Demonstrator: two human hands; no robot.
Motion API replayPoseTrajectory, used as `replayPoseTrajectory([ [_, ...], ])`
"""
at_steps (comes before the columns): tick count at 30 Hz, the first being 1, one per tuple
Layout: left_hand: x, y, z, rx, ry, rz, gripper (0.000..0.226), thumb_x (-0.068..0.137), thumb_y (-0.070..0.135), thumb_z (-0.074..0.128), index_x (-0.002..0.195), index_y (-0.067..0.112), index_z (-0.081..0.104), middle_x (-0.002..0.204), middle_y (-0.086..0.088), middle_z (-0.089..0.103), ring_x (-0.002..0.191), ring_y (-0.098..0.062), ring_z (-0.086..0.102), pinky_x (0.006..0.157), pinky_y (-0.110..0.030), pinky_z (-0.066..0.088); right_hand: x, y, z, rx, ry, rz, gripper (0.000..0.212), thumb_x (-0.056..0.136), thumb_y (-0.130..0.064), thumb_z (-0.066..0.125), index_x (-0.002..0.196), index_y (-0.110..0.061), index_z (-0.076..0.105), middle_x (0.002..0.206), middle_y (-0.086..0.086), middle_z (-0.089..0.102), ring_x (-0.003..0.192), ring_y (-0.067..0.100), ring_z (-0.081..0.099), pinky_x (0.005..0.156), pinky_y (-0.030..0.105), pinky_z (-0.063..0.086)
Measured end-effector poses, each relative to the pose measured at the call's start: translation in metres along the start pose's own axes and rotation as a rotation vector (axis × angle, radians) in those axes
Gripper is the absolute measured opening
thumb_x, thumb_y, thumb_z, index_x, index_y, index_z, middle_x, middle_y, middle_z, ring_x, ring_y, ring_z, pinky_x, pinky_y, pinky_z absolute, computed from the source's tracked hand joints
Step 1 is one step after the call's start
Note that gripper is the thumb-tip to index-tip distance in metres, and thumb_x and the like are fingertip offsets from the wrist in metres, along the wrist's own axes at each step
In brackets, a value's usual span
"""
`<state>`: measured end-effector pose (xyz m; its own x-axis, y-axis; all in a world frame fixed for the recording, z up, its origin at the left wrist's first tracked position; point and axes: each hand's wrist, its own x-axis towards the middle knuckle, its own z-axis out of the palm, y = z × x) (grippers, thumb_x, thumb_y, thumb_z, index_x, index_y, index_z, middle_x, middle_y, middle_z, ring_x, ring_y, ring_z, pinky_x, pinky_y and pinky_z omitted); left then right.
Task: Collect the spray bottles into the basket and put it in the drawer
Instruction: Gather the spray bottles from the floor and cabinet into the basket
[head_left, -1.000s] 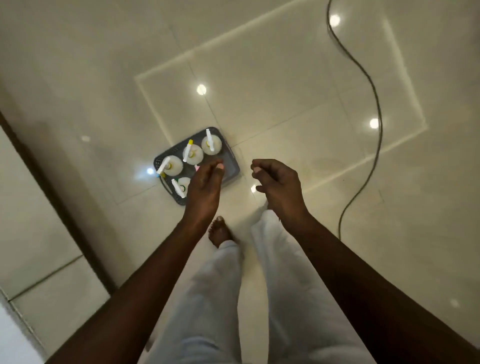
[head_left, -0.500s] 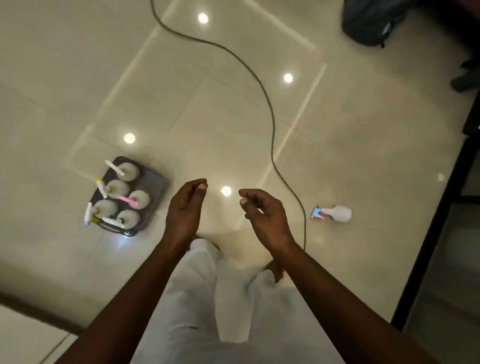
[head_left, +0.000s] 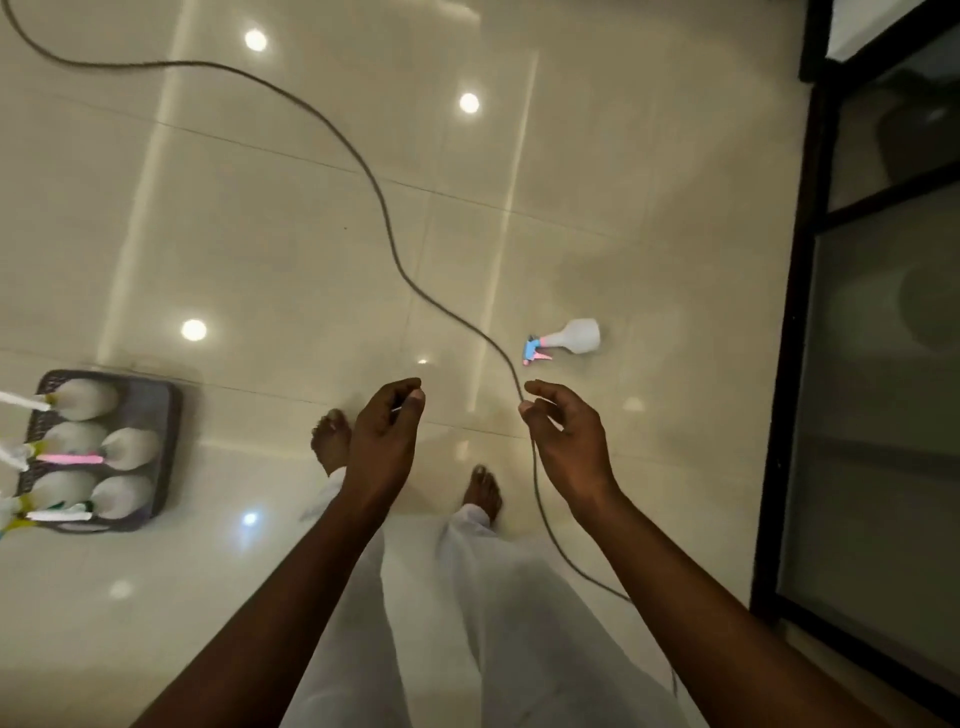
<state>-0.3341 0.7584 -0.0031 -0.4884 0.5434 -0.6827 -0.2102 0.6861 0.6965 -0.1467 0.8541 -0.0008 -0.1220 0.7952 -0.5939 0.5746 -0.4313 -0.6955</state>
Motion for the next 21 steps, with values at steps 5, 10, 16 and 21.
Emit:
replayPoseTrajectory([
  [5, 0.013, 0.008, 0.060, 0.093, -0.081, -0.007, 0.034, 0.108, 0.034, 0.057, 0.136, 0.019, 0.068, 0.130, -0.004, 0.073, 0.122, -0.025, 0.068, 0.110, -0.049, 0.053, 0.038, 0.030, -0.056, 0.074, 0.102, 0.144, 0.027, 0.100, -0.025, 0.073, 0.126, -0.030, 0.072, 0.132, -0.005, 0.072, 0.126, 0.026, 0.068, 0.109, 0.053, 0.056],
  [10, 0.050, 0.021, 0.112, 0.204, -0.173, -0.008, 0.035, 0.108, 0.033, 0.055, 0.139, 0.021, 0.066, 0.134, 0.001, 0.068, 0.125, -0.018, 0.064, 0.107, -0.034, 0.051, 0.080, 0.051, -0.097, 0.159, 0.176, 0.281, 0.027, 0.098, -0.032, 0.075, 0.124, -0.039, 0.067, 0.121, -0.033, 0.061, 0.134, 0.019, 0.062, 0.111, 0.052, 0.055],
  [16, 0.110, 0.034, 0.160, 0.331, -0.270, 0.010, 0.036, 0.107, 0.031, 0.058, 0.141, 0.020, 0.065, 0.138, 0.001, 0.070, 0.124, -0.017, 0.066, 0.109, -0.036, 0.052, 0.145, 0.083, -0.120, 0.226, 0.165, 0.443, 0.053, 0.096, -0.039, 0.078, 0.144, -0.029, 0.059, 0.146, -0.008, 0.053, 0.111, 0.007, 0.063, 0.091, 0.040, 0.061],
  [21, 0.178, 0.022, 0.204, 0.436, -0.306, 0.003, 0.040, 0.106, 0.033, 0.059, 0.143, 0.019, 0.062, 0.145, 0.000, 0.065, 0.121, -0.018, 0.066, 0.101, -0.029, 0.050, 0.214, 0.120, -0.119, 0.247, 0.159, 0.533, 0.064, 0.094, -0.035, 0.081, 0.151, -0.022, 0.054, 0.153, 0.002, 0.049, 0.128, 0.022, 0.057, 0.095, 0.046, 0.062],
])
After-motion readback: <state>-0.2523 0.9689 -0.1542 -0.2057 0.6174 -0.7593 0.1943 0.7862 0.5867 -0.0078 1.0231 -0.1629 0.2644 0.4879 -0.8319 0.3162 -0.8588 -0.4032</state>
